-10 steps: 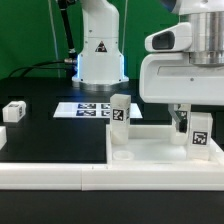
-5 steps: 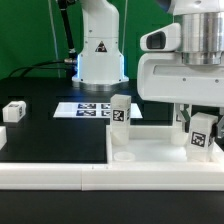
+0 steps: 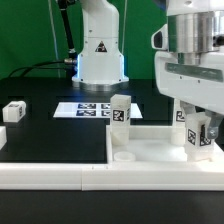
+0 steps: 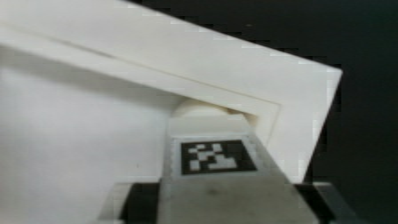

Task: Assemble square table

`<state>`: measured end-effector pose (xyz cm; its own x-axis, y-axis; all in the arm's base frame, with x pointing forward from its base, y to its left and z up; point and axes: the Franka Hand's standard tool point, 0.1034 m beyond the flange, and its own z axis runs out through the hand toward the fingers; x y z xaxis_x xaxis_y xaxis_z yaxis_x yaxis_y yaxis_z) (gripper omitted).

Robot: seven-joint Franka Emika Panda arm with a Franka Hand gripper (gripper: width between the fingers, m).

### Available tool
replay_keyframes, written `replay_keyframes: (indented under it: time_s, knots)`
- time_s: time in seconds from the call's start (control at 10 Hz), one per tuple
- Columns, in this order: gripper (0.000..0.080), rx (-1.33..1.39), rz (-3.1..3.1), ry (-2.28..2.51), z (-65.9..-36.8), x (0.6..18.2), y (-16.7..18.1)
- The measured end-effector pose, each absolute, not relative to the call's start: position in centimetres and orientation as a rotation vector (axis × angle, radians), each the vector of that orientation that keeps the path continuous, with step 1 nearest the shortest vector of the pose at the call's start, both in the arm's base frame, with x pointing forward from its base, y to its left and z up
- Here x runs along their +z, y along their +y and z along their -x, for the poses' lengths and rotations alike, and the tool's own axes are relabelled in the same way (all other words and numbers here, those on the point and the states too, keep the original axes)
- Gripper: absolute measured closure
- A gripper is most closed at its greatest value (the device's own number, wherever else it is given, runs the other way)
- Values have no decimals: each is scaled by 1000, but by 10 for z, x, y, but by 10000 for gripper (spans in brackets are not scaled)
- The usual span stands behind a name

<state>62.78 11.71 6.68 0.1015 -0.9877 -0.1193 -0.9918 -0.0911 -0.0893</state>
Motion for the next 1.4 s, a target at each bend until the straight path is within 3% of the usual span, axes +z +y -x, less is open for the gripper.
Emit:
replay_keyframes:
  time_s: [0.4,0.5,0.6,0.7,0.8,1.4]
  knots:
    - [506,130,1785,2354,-629,67,120]
    - [438,129,1796,2347,-629,67,120]
    - [279,121,1851,2302,-629,66,120]
    - [279,92,2016,2171,-628,65,120]
    - [180,72,2152,2045,-627,63,121]
    - [150,-7,2558,1500,-628,60,117]
